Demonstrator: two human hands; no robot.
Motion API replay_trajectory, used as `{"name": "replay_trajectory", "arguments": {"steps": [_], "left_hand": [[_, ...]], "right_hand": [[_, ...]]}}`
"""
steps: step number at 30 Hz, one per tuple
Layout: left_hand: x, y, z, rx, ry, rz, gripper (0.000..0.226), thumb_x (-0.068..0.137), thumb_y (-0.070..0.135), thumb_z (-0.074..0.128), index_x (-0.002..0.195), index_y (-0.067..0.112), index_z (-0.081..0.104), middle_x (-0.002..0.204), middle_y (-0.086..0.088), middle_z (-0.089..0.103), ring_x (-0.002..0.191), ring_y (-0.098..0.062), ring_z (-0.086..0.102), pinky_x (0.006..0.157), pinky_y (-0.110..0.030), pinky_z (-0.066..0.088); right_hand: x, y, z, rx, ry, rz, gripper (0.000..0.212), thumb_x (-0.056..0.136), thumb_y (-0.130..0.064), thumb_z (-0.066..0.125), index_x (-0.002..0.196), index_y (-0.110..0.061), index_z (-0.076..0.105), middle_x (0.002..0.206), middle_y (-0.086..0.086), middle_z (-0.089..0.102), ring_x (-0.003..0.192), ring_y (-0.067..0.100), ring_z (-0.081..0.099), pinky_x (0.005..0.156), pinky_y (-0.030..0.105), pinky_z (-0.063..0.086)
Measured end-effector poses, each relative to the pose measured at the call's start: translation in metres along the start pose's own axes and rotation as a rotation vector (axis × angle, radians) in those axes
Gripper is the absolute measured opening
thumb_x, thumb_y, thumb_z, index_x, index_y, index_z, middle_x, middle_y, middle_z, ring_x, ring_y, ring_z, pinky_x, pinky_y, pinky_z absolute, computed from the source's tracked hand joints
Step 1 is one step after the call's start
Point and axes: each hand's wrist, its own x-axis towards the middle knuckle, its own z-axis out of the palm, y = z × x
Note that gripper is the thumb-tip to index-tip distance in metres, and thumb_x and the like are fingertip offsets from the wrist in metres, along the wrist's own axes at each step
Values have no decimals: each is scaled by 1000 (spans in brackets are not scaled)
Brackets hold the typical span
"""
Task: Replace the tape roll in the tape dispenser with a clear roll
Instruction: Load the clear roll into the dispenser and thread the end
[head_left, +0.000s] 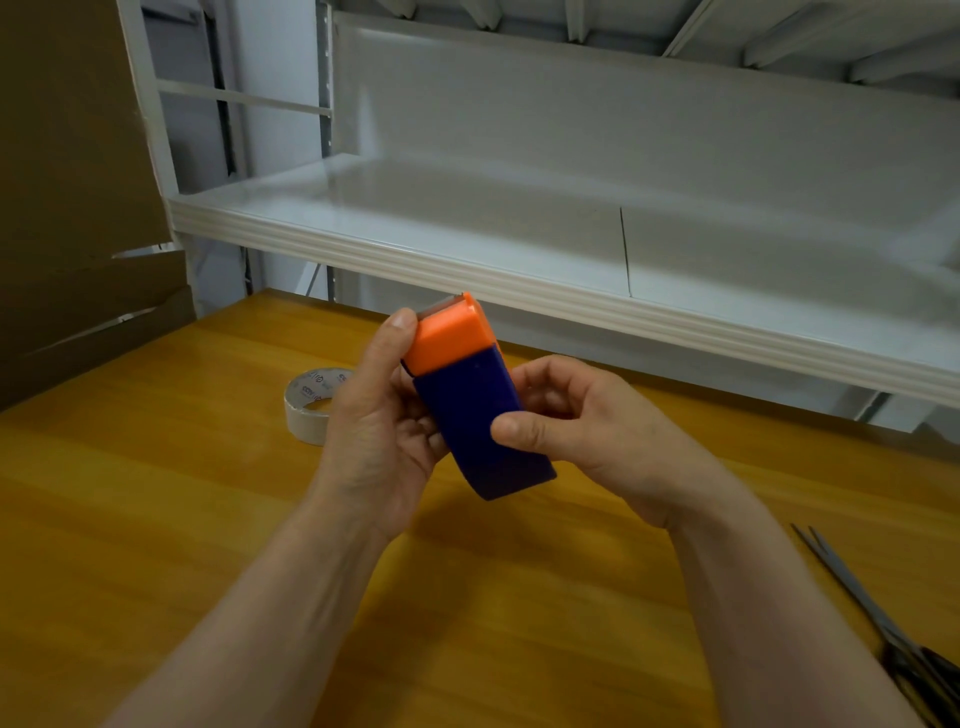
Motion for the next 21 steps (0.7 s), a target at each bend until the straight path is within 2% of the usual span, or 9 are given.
{"name": "replay_trajectory", "arguments": {"steps": [3, 6, 10, 13, 16, 18, 21], "left_hand": [[-1, -2, 1, -30, 18, -8, 70, 90, 55, 56, 131, -1, 55, 92, -14, 72, 78, -24, 72, 68, -32, 58], [-2, -2, 3, -54, 9, -11, 62, 93, 52, 53, 134, 5, 53, 92, -16, 76, 83, -26, 74, 74, -37, 59], [-3, -3, 5, -5, -24, 25, 38, 99, 48, 45, 112, 17, 61, 82, -10, 78, 77, -21, 75, 74, -37, 56], [-4, -2, 8, 41, -28, 32, 34, 99, 48, 43, 102, 22, 64, 87, -12, 79, 84, -26, 76, 82, -43, 56], [-5, -1, 9, 51, -58, 45, 41, 96, 51, 44, 118, 21, 61, 102, -19, 77, 98, -35, 74, 92, -51, 57], [-3, -1, 8, 51, -89, 54, 52, 94, 54, 50, 131, 18, 53, 111, -22, 74, 105, -39, 72, 92, -51, 57], [-2, -1, 6, 50, -134, 67, 60, 90, 52, 51, 138, 15, 48, 117, -25, 71, 109, -41, 69, 91, -49, 58]], "right_hand": [[3, 2, 6, 15, 31, -10, 40, 84, -32, 79, 119, -24, 61, 102, -2, 80, 90, 13, 78, 71, 23, 61], [6, 4, 8, 16, 68, -42, 36, 86, -32, 77, 117, -24, 61, 100, 1, 80, 89, 14, 78, 74, 26, 63], [8, 6, 8, -7, 100, -87, 35, 87, -32, 75, 118, -24, 61, 100, 0, 79, 91, 13, 78, 80, 32, 63], [8, 8, 7, -26, 125, -121, 34, 88, -29, 75, 118, -23, 62, 101, 1, 79, 93, 14, 77, 85, 37, 63], [9, 11, 4, -48, 138, -130, 29, 90, -26, 74, 116, -24, 63, 105, 1, 77, 97, 15, 76, 90, 46, 61], [9, 12, 2, -52, 136, -139, 26, 91, -25, 73, 115, -26, 62, 107, 2, 76, 101, 18, 74, 93, 50, 60], [10, 15, 1, -45, 124, -140, 24, 93, -23, 71, 114, -28, 61, 110, 1, 75, 105, 19, 73, 95, 52, 58]]}}
